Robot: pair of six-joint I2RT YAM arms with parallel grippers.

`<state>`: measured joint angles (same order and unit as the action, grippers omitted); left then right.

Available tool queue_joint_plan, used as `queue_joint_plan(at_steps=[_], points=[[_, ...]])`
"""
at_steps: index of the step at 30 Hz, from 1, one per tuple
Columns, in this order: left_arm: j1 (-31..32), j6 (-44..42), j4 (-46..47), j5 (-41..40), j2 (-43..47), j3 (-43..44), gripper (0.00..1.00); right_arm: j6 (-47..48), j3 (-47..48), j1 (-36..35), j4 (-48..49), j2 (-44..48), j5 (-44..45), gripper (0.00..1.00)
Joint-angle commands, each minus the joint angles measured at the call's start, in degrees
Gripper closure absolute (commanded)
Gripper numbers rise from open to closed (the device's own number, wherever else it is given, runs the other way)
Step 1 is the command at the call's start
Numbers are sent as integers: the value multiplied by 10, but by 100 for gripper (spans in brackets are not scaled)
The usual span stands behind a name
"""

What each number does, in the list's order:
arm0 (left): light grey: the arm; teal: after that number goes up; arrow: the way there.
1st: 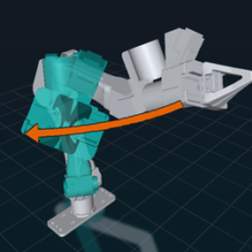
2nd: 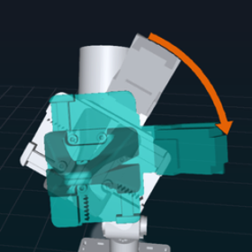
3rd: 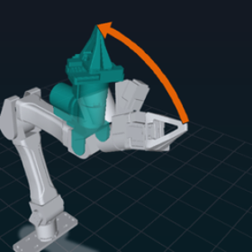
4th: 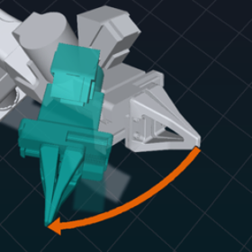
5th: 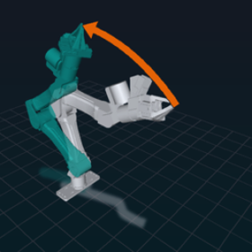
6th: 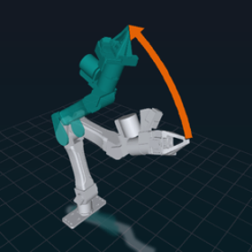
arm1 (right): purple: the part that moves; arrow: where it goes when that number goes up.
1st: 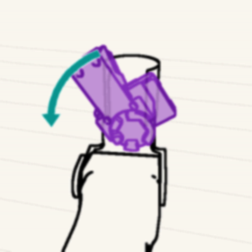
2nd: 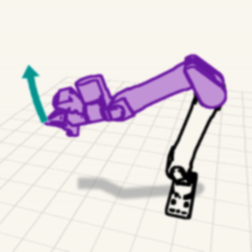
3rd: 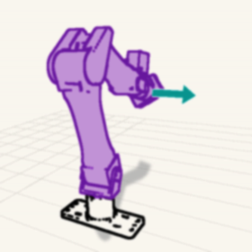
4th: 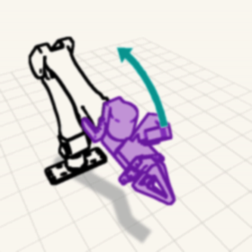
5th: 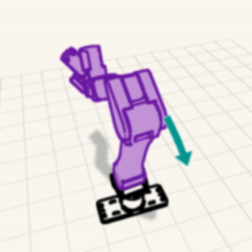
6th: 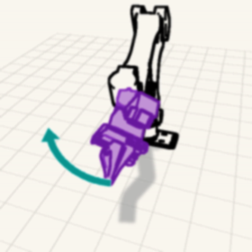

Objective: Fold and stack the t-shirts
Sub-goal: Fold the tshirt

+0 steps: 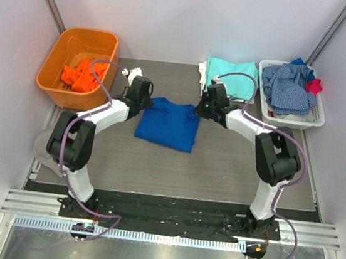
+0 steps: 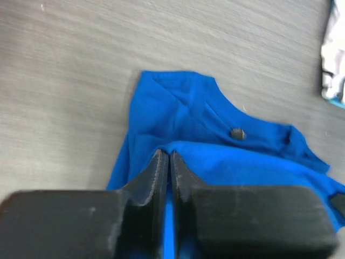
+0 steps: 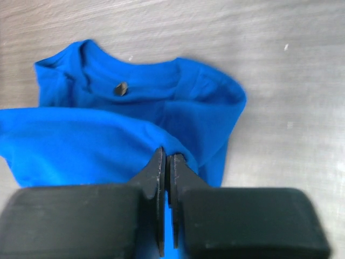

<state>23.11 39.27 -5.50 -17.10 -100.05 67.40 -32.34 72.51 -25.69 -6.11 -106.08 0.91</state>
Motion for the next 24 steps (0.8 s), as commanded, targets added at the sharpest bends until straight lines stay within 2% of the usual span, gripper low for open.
queue_joint_plan(at_steps=[1,3,4,10,16,21,24], points=[[-32,-23,51,8,-60,70,39,18,50,29,58,-46,-30,68],[-49,-25,29,1,-78,111,7,25,63,47,57,-47,-26,53],[-54,-27,16,1,-80,118,1,32,62,51,57,-43,-25,44],[-66,-40,-8,-13,2,85,0,68,24,61,42,37,-27,34],[-61,0,-23,34,134,-30,0,99,-7,60,10,81,-122,32],[-8,22,-35,37,223,-138,0,185,27,58,-36,65,-165,32],[43,45,-38,24,260,-182,0,227,76,59,-57,18,-178,32]])
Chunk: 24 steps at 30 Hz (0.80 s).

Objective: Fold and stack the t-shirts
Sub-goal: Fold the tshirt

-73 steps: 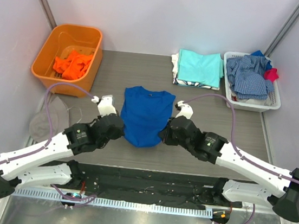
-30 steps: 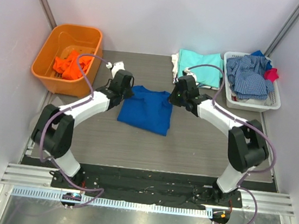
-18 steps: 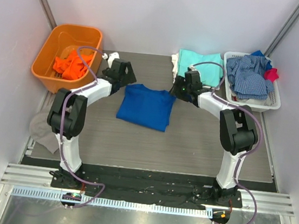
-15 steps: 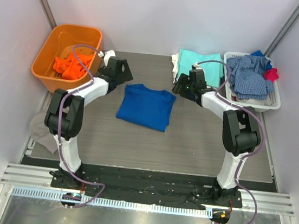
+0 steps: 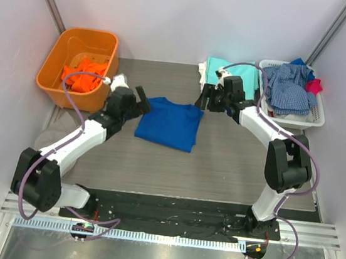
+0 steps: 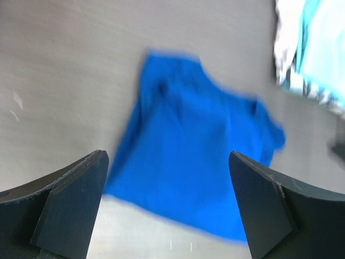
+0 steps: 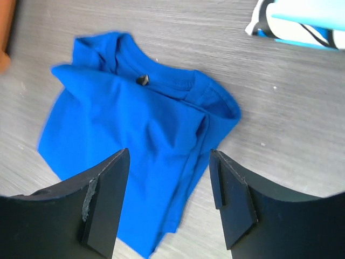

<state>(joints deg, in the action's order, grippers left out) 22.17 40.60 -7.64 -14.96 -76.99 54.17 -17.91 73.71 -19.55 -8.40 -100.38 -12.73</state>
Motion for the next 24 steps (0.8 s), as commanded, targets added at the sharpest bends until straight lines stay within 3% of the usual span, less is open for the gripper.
queue_joint_plan(at_steps=[1,5,15,19,24], points=[[64,39,-19,2,39,-57,0,109,80,-2,-40,-59,-61,32],[121,74,-16,-12,43,-85,0,147,187,-1,-78,-157,-108,33],[131,92,32,-10,-5,-101,0,168,391,-1,-155,-348,-120,32],[130,105,74,-11,-46,-109,0,146,388,-1,-158,-358,-138,32],[94,117,144,26,-114,-108,0,113,273,-3,-137,-301,-138,32]])
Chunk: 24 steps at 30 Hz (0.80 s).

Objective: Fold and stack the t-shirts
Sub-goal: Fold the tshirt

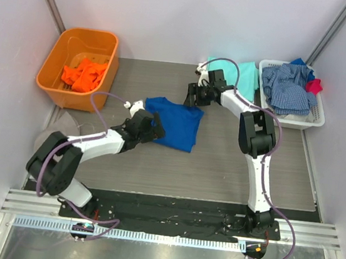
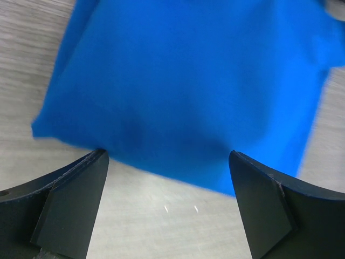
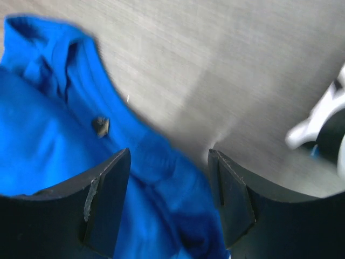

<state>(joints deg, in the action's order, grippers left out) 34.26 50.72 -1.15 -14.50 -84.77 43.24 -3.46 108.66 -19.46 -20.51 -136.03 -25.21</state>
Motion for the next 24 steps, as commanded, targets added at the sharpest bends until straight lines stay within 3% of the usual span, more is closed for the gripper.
queue_joint_plan(at_steps=[1,9,14,20,24], points=[[-36,13,82,24,-56,7,0,-37,-98,-2,-9,82,-8,33],[-74,-31,70,26,-109,79,0,-139,-351,-29,28,250,65,32],[-110,-64,48,33,-135,149,0,-220,-471,-110,14,335,143,32],[-133,-110,13,43,-181,255,0,-326,-559,-227,-14,432,249,32],[-133,-118,-18,55,-175,262,0,-349,-565,-233,-68,534,404,29]])
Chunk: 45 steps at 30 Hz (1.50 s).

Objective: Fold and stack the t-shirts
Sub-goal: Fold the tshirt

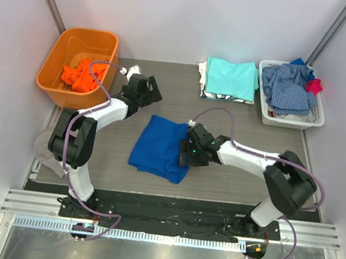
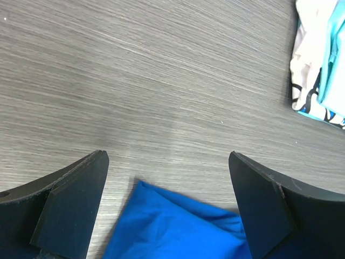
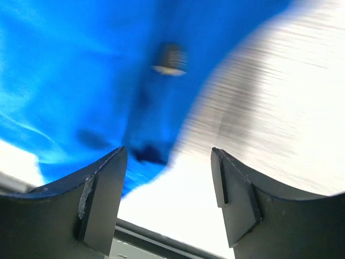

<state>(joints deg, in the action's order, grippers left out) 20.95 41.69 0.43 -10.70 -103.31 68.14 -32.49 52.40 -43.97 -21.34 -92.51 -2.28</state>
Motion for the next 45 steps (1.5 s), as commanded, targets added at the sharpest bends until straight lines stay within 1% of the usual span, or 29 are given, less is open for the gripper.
queue_joint_plan(at_steps=[1,2,4,5,10,11,13,17,20,24,26,32,38,41,45], points=[[1,-21,-34,19,32,4,0,-44,2,13,-70,115,204,28],[1,-18,-34,23,42,-17,0,-33,12,19,-71,144,211,27],[1,-7,-34,33,79,-44,0,-13,30,30,-78,158,221,27],[2,5,-34,36,92,-75,0,-7,35,32,-78,165,222,27],[31,28,-32,43,172,-180,0,8,48,35,-75,158,220,27],[37,36,-32,43,201,-193,0,8,47,35,-72,156,211,27],[52,41,-33,41,228,-220,0,3,38,36,-59,158,200,27],[68,52,-45,41,281,-231,0,-3,23,35,-38,163,171,27],[73,59,-50,51,290,-217,0,-3,16,35,-36,162,165,27],[84,70,-42,59,269,-209,0,-6,8,36,-34,169,162,27],[87,83,-18,70,255,-223,0,-7,5,36,-33,174,160,27],[118,120,81,91,188,-265,0,-4,3,35,-31,179,155,27],[131,159,103,103,99,-280,0,-6,19,36,-8,174,143,27],[135,175,131,104,83,-302,0,1,40,35,11,154,142,27],[136,181,142,104,86,-311,0,14,97,36,29,92,133,27]])
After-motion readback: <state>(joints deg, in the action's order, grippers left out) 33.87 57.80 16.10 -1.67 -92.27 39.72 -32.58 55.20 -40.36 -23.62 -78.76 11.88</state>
